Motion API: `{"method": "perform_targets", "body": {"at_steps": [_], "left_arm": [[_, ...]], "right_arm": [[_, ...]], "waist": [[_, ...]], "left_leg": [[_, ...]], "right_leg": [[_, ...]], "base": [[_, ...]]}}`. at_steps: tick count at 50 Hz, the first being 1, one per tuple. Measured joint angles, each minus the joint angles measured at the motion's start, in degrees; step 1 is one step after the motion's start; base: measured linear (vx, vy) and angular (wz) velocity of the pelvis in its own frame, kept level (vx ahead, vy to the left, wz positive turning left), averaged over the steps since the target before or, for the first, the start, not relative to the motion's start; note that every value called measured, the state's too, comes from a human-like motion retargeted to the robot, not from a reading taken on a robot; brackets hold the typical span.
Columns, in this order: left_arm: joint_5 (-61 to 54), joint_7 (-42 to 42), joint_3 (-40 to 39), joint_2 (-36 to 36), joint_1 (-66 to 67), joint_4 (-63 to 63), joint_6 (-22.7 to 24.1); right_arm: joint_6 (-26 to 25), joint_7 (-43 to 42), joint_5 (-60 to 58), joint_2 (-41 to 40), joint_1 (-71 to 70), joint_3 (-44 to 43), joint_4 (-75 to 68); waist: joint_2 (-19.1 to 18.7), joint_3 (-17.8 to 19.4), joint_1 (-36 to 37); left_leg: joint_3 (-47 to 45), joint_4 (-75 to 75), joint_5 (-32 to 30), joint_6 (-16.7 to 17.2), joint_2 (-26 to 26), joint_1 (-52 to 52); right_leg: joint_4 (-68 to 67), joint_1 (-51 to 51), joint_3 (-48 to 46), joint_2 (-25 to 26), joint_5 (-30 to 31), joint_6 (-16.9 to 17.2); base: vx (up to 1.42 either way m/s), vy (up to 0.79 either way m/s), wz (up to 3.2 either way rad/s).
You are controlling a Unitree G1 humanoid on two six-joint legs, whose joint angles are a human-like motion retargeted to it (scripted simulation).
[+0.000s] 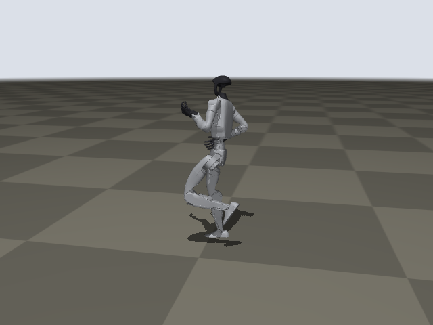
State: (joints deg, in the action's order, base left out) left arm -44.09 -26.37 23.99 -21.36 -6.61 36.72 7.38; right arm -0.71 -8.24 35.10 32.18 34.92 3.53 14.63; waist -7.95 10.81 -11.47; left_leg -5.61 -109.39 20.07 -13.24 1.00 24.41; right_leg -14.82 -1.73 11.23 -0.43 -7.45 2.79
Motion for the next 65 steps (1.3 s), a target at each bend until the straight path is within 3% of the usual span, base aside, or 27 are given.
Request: {"method": "perform_targets", "body": {"at_steps": [2, 4, 6, 8, 10, 15, 18, 23, 25, 27, 28, 30, 32, 34, 38, 40, 43, 45, 47, 50, 52, 53, 55, 58, 60, 62, 65], "left_arm": [[0.7, 0.25, -7.74, -1.43, 7.74, 4.59, 0.07], [4.48, -0.67, -16.39, -0.69, 17.02, 5.86, 1.65], [8.44, -1.86, -23.01, -1.04, 26.19, 5.34, 3.55], [11.18, -2.68, -27.88, -4.81, 33.99, 4.87, 4.25], [13.22, -2.19, -30.83, -10.77, 40.32, 4.4, 4.06], [14.94, 2.33, -28.87, -24.32, 47.32, -1.74, 1.92], [16.67, 0.91, -29.62, -23.83, 54.23, -3.85, 1.03], [13.55, 1.9, -21.24, -17.59, 45.64, -15.22, -0.48], [16.74, 2.93, -17.73, -17.28, 41.1, -19.24, -0.92], [20.33, 2.41, -16.11, -15.68, 38.11, -21.47, -0.5], [20.74, 0.98, -15.73, -14.18, 36.37, -21.93, 0.5], [21.57, -2.75, -14.85, -9.8, 29.9, -22.95, 1.54], [22.08, -6.15, -14.38, -6.48, 16.81, -24.93, 0.49], [24.6, -7.21, -13.28, -4.58, 3.03, -25.91, 0.01], [29.7, -11.02, -11.78, -2.37, -6.47, -20.65, 3.83], [28.73, -10.28, -14.95, -3.72, -1.35, -16.24, 4.92], [25.73, -6.12, -14.89, -6.01, 6.79, -11.85, 4.91], [23.59, -4.88, -12.31, -8.49, 8.12, -10.77, 4.99], [22.89, -4.21, -11.09, -9.7, 8.53, -9.93, 4.93], [21.18, -2.76, -8.69, -9.99, 8.64, -8.99, 4.66], [18.42, -0.67, -4.8, -10.94, 5.52, -11.05, 3.36], [18.42, -0.82, -4.06, -10.67, 6.19, -11.06, 3.07], [16.82, -1.95, -2.92, -10.67, 6.86, -11.05, 4.26], [15.29, -4.34, -6.15, -8.94, 6.5, -9.79, 6.52], [14.35, -5.16, -12.13, -4.92, 6.5, -9.52, 6.73], [12.95, -5.52, -16.77, -0.18, 8.35, -9.62, 7.26], [14.19, -6.66, -20.44, 0.02, 15.4, -6.06, 9.59]], "right_arm": [[0.89, -5.23, -5.03, -3.75, -16.06, 2.81, -4.76], [-0.16, -6.09, -10.78, -7.4, -37.39, 7.13, -10.17], [-0.8, -5.19, -15.96, -11.7, -54.7, 10.4, -9.67], [-0.76, -3.37, -20.79, -15.57, -67.13, 11.77, -3.12], [-0.83, -1.33, -25.55, -18.02, -76.16, 12.36, 5.16], [-1.53, -0.23, -28.68, -15.99, -81.75, 19.28, 20.58], [-0.54, -0.63, -28.39, -13.22, -80.33, 25.88, 24.47], [2.39, 0.54, -23.26, -9.71, -69.97, 29.5, 21.03], [3.58, -0.86, -24.08, -9.48, -61.86, 29.65, 17.78], [5.16, -4.37, -26.92, -9.63, -53.84, 29.31, 14.82], [5.91, -6.34, -29.11, -9.7, -50.79, 28.79, 13.22], [6.8, -8.93, -32.86, -9.44, -47.63, 26.1, 8.96], [6.17, -9.77, -35.17, -9.03, -43.7, 19.73, 3.71], [6.53, -10.01, -30.37, -9.33, -34.37, 12.62, 1.9], [9.53, -4.29, -23.87, 1.86, -10.75, 1.83, 11.96], [9.73, -0.01, -20.84, 9.56, -1.31, -3.55, 16.83], [7.19, 4.46, -16.43, 11.21, 10.4, -10.09, 16.7], [5.27, 6.15, -15.8, 9.09, 15.1, -14.07, 13.46], [3.84, 5.74, -16.37, 7.78, 17.51, -15.79, 11.2], [1.54, 5.81, -17.17, 6.41, 19.83, -16.67, 7.81], [-1.16, 9.36, -18.3, 5.64, 15.81, -13.83, 0.15], [-1.69, 10.25, -18.43, 6.89, 15.5, -12.75, -1.48], [-2.09, 9.26, -18.16, 10.38, 12.71, -8.5, -6.24], [-2.09, 7.06, -34.85, 13.13, -1.07, -0.26, -18.06], [-2.86, 2.3, -48.86, 10.94, -17.97, 5.7, -27.58], [-4.36, 0.48, -54.38, 5.68, -37.05, 11.78, -33.34], [-3.26, 0.62, -54.85, 0.31, -57.61, 18.63, -28.98]], "waist": [[-1.51, 9.06, 0.83], [0.21, 15.2, 2.35], [2.73, 16.45, 6.64], [4.89, 13.38, 13.12], [6.97, 7.61, 19.04], [14.26, -6.95, 29.49], [12.12, -10.61, 29.78], [3.58, -9.71, 27.93], [1.8, -11.28, 28.22], [0.04, -10.84, 26.71], [0.06, -9.22, 25.04], [1.85, -3.3, 20.37], [3.5, 5.87, 14.26], [1.05, 9.7, 11.35], [0.12, 2.96, 7.99], [-0.53, -2.77, 2.19], [-3.23, -9.33, -2.18], [-3.62, -11.58, -2.92], [-1.4, -12.42, -4.93], [4.2, -13.03, -6.52], [4.11, -5.25, -5.7], [5.0, -4.76, -5.37], [6.2, -4.1, -3.94], [6.94, -0.1, -1.1], [7.93, 5.21, 0.13], [8.74, 9.75, 0.65], [8.9, 10.89, 5.67]], "left_leg": [[1.26, -14.68, 7.67, 2.23, 1.33, 9.67], [-1.05, -21.55, 11.05, 4.54, 1.1, 22.45], [-4.19, -21.3, 12.22, 5.5, 1.7, 33.28], [-6.44, -15.89, 11.35, 5.59, 2.4, 41.13], [-8.13, -5.99, 7.13, 5.94, 1.89, 45.59], [-15.72, 29.07, -12.86, 5.61, 2.2, 36.69], [-9.85, 51.35, -21.2, 10.53, -2.57, 22.04], [-7.86, 85.18, -36.33, 16.11, 1.27, -4.8], [-10.92, 97.41, -44.54, 18.64, 3.58, -12.01], [-9.51, 103.71, -40.32, 20.5, 3.8, -18.24], [-7.51, 104.84, -32.09, 18.94, 2.38, -21.16], [-3.8, 101.8, -14.49, 10.37, -1.5, -23.74], [1.31, 78.37, 0.1, 0.58, -3.08, -16.45], [5.56, 58.34, 7.19, 1.53, -0.02, -7.99], [8.15, 65.24, 5.27, 6.56, 1.32, -12.86], [11.73, 76.23, -4.51, 9.18, 0.7, -16.77], [18.45, 91.85, -28.19, 17.55, 3.08, -20.66], [18.63, 93.3, -37.32, 19.78, 4.2, -19.34], [10.1, 87.67, -36.92, 16.01, 3.87, -16.41], [-2.51, 68.91, -28.49, 8.18, 0.57, -10.85], [-1.19, 41.37, -16.09, 5.38, 5.2, -6.86], [-1.94, 32.0, -13.05, 4.29, 4.86, -4.34], [-3.61, 13.73, -7.25, 2.67, 6.36, 1.93], [-4.03, -8.79, 3.8, 2.16, 8.61, 13.6], [-5.72, -16.34, 10.12, 2.92, 7.02, 21.04], [-8.24, -16.61, 12.16, 3.58, 6.04, 26.27], [-9.79, -12.88, 12.99, 5.38, 5.55, 31.34]], "right_leg": [[-17.49, 2.69, 1.1, 5.02, -12.76, -5.99], [-34.97, 9.1, 2.55, 6.12, -19.15, -4.53], [-40.37, 9.86, 5.2, 4.69, -23.0, -2.53], [-37.97, 7.57, 7.58, 2.01, -23.74, -1.82], [-29.6, 3.93, 7.48, -1.54, -17.97, -0.22], [-2.36, -5.57, 3.16, -6.56, 19.35, 7.54], [-11.25, -5.51, 1.94, 0.27, 18.06, 6.54], [-57.28, 9.83, -20.24, 0.92, 4.75, -8.58], [-76.38, 21.48, -20.84, 4.84, 2.2, -8.7], [-92.66, 32.63, -20.97, 10.85, 0.9, -5.31], [-100.7, 37.89, -21.58, 11.02, 0.21, -3.1], [-114.18, 47.84, -20.79, 10.96, -4.56, -2.78], [-119.76, 55.31, -20.03, 11.1, -8.37, -1.29], [-118.15, 63.0, -19.92, 11.66, -10.3, -1.22], [-102.96, 69.81, -12.13, 10.7, -10.23, -4.19], [-91.9, 68.45, -10.27, 6.79, -7.11, -5.54], [-70.82, 61.41, -5.67, 11.14, 1.43, -1.56], [-56.03, 54.52, -0.3, 13.06, 7.23, 2.3], [-42.86, 46.17, 5.16, 8.77, 10.6, 5.76], [-22.13, 31.74, 13.87, -2.33, 14.15, 9.2], [-4.45, 14.5, 14.32, -3.69, 20.81, 9.32], [0.23, 10.38, 15.59, -5.95, 23.86, 9.9], [2.76, 5.47, 15.27, -9.11, 19.7, 8.24], [-13.45, 6.84, 13.98, -6.74, -11.29, 0.76], [-32.51, 13.8, 13.67, -3.7, -21.77, -2.12], [-43.06, 17.53, 10.91, -3.85, -23.38, -1.0], [-43.04, 14.58, 8.58, -6.19, -25.74, -1.16]], "base": [[0.59, -0.06, -1.33], [0.55, 0.05, -1.65], [0.75, 0.09, -1.44], [0.93, 0.11, -0.65], [1.0, 0.12, 0.55], [1.07, 0.06, 1.18], [1.1, 0.04, 0.69], [1.0, -0.01, 0.73], [0.92, -0.08, 0.75], [0.88, -0.13, 1.15], [0.78, -0.18, 1.66], [0.61, -0.28, 2.33], [0.48, -0.4, 3.28], [0.57, -0.26, 2.46], [0.8, -0.14, 0.57], [0.85, -0.15, 1.01], [0.81, -0.27, 1.32], [0.73, -0.31, 1.77], [0.71, -0.38, 2.5], [0.64, -0.36, 2.46], [0.48, -0.28, 1.88], [0.46, -0.39, 1.46], [0.41, -0.46, 1.05], [0.22, -0.42, 0.55], [0.04, -0.29, 0.21], [0.06, -0.17, 0.48], [0.23, -0.09, 0.68]]}}
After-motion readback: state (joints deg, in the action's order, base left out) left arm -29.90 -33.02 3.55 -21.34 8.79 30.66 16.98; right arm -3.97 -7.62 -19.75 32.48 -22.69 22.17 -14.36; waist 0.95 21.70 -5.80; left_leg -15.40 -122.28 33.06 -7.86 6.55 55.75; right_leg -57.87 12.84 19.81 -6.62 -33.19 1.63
